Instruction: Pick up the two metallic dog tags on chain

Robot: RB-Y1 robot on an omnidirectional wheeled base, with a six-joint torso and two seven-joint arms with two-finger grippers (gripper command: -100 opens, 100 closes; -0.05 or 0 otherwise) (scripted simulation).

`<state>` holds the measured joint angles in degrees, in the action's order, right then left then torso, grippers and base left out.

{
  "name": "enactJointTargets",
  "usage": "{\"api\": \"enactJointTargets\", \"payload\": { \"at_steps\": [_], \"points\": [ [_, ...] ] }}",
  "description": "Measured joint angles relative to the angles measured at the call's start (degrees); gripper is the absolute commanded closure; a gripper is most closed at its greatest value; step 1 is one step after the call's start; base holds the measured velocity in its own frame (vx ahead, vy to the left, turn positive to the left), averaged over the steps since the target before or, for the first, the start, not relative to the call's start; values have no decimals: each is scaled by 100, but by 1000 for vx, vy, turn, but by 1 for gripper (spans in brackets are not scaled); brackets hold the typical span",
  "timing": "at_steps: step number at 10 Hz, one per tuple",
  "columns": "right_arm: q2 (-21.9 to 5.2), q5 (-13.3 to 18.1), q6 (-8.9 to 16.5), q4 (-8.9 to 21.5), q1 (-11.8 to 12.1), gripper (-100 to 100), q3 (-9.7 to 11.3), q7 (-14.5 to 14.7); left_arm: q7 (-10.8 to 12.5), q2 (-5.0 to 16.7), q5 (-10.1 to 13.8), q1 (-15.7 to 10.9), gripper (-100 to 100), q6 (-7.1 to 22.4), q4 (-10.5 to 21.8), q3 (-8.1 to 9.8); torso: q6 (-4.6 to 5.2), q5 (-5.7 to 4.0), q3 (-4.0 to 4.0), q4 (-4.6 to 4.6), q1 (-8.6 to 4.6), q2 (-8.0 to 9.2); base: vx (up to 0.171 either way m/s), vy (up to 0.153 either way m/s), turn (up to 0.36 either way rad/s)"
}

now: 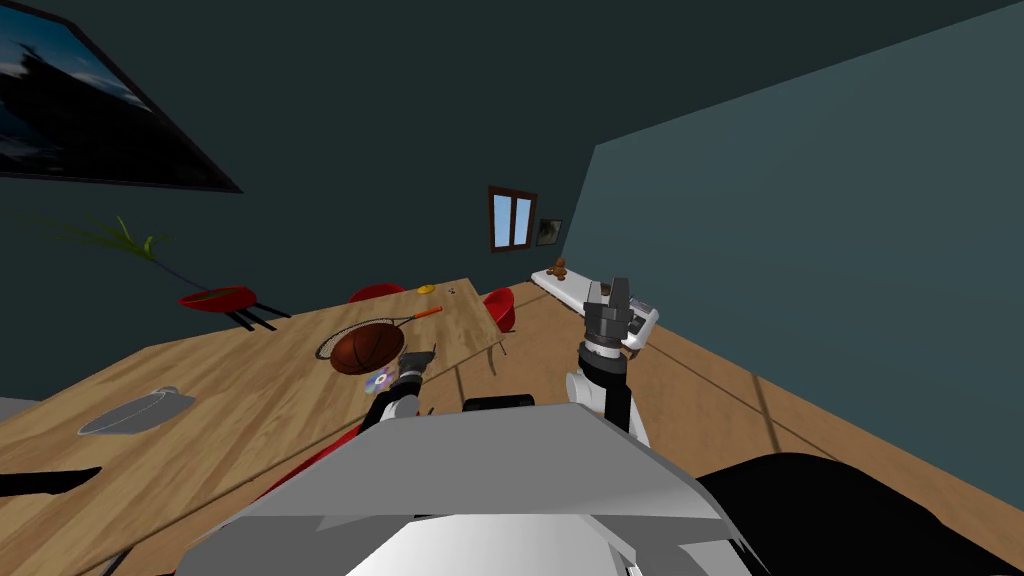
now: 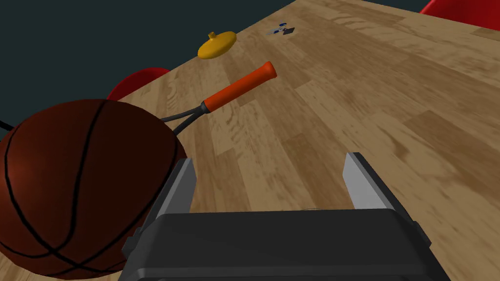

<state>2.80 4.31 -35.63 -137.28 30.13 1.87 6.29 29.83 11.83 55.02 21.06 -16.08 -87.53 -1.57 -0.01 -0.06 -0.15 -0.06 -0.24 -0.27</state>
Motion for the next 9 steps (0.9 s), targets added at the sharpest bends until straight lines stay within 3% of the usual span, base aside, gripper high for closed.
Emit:
{"api": "enactJointTargets", "payload": {
  "at_steps": [5, 6, 9],
  "points": [
    [0, 0, 0, 0, 0, 0, 0, 0, 67, 233, 477, 38, -100, 215, 867, -131, -1, 2, 3, 1, 12, 6, 56, -40, -35],
    [0, 0, 0, 0, 0, 0, 0, 0, 143, 334, 542, 69, -100, 184, 1040, -222, -1, 2, 4, 1, 13, 7, 51, -26, -23],
    [0, 0, 0, 0, 0, 0, 0, 0, 121, 399, 715, 92, -100, 283, 1325, -237, 0, 2, 6, 3, 15, 11, 36, -18, -15]
  ]
}}
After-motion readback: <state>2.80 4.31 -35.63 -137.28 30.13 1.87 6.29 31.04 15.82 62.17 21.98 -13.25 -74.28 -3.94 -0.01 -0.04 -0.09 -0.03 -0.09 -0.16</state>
